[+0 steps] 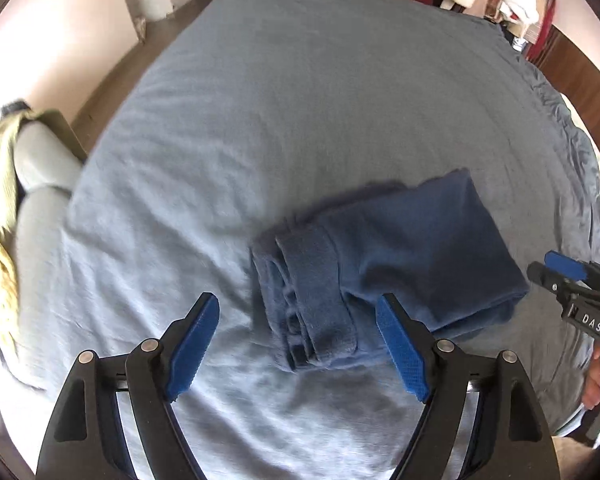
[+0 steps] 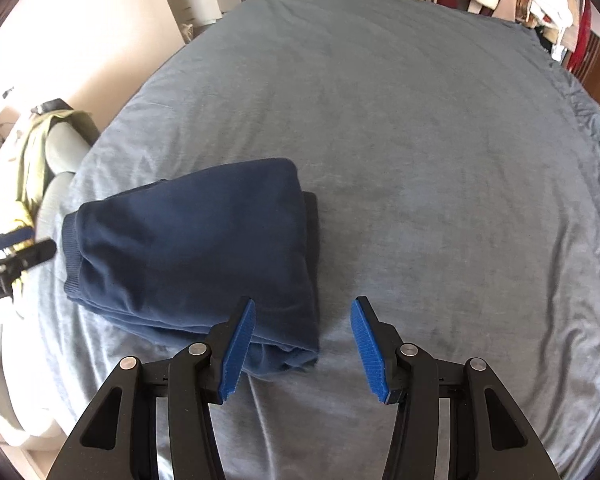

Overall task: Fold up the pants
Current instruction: 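Open both grippers and release the folded sweatpants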

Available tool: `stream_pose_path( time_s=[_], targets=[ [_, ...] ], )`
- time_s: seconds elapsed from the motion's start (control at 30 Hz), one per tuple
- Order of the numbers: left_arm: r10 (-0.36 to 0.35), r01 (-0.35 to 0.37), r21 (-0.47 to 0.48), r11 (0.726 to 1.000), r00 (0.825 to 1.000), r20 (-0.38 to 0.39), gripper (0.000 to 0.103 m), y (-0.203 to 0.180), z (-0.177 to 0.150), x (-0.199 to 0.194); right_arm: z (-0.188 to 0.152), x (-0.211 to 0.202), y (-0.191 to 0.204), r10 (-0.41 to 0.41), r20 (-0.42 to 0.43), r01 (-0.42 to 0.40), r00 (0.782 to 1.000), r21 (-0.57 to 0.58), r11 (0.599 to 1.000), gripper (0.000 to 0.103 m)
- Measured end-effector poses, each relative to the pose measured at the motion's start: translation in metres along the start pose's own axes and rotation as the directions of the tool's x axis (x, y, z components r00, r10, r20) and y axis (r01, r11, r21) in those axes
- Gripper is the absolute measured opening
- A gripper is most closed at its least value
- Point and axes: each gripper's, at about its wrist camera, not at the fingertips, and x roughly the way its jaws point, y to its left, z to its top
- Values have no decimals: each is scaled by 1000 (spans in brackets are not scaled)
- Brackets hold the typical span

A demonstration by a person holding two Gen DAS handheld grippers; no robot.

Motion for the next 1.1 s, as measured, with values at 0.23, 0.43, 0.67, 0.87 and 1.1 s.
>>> stream_pose_path(
  time_s=[0.23,0.43,0.67,0.87,1.1],
  targets=[
    [36,-40,-31,999,993,-109,81,7,-15,47,-5,37,-4,-60,-66,58,996,-36,998,50],
    [92,-96,-33,995,990,-104,80,12,-20,35,-15,49,1,-129,-132,120,983,-73,990,50],
    [79,-78,-29,997,997,20,80,1,1,-6,-21,28,1,-139,-112,132,984,-70,989,50],
    [163,-163,11,987,987,-7,82,-6,30,30,-18,18,-5,-100,-95,99,990,-6,995,50],
    [170,-170,-67,983,985,-1,84,3,30,34,-8,25,-3,-161,-93,160,982,-18,987,50]
  ],
)
